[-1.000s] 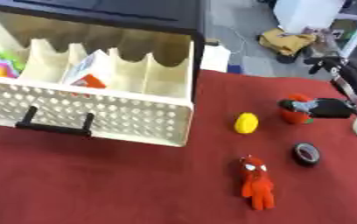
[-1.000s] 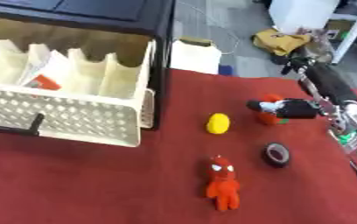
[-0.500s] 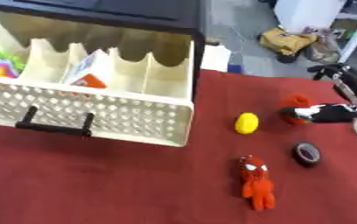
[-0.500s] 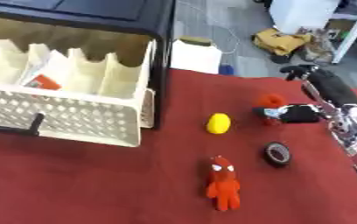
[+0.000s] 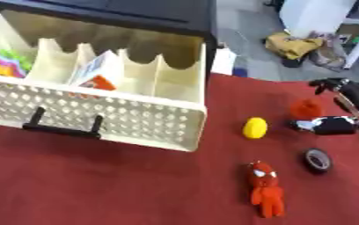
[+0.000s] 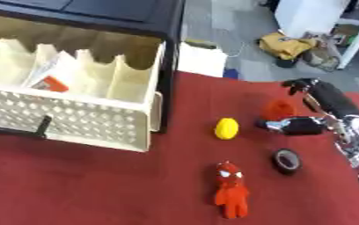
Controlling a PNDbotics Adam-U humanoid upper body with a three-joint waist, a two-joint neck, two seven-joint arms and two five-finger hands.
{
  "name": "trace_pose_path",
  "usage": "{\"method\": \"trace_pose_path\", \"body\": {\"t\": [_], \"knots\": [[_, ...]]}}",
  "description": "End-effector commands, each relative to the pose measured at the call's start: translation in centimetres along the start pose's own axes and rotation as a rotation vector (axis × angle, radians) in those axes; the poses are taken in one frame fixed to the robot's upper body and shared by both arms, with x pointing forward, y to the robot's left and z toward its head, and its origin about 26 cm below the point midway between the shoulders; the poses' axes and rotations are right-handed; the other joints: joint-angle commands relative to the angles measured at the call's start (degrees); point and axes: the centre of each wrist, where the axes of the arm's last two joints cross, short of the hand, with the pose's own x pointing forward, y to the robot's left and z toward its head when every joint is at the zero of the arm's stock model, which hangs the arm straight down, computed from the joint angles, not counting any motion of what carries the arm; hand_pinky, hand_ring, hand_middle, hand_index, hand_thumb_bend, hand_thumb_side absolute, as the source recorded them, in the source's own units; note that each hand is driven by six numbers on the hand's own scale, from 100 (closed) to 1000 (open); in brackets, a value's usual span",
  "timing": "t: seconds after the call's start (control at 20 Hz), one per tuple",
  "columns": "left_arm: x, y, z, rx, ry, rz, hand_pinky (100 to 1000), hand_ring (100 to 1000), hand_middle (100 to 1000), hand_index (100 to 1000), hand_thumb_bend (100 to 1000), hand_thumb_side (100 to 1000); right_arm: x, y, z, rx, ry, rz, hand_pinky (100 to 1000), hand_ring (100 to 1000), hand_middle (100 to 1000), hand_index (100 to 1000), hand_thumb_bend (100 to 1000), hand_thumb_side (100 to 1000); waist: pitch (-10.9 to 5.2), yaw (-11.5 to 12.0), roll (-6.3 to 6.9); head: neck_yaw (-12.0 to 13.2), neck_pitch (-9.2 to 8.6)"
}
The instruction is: Pick up objects from table and place into drawer.
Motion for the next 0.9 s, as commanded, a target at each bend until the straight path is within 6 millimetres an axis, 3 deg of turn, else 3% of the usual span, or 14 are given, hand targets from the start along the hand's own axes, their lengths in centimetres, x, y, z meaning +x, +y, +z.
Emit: {"method": "trace_pose_path", "body": {"t": [0.05, 0.65, 0.9], "knots": [[0.5, -0.1, -0.5, -0.012, -0.029, -0.004, 398, 425, 450, 857, 132, 1000, -1.4, -1.7, 0.0, -0.042, 0.031, 0.058, 849, 884, 691, 876, 796, 757, -1.13, 0.18, 0.27, -0.68, -1.32], [0.5, -0.1, -0.4, -0.015, -0.037, -0.007, 396, 423, 449, 855, 130, 1000, -2.9, -1.3, 0.5, -0.060, 0.115, 0.048, 842, 880, 699, 879, 750, 787, -0.40, 0.24, 0.34, -1.08, -1.22], [0.5, -0.2, -0.4, -0.015, -0.038, -0.007, 393, 423, 448, 855, 129, 1000, -3.0, -1.2, 0.5, -0.052, 0.128, 0.012, 836, 872, 647, 868, 722, 791, -0.29, 0.23, 0.55, -1.06, -1.22]]}}
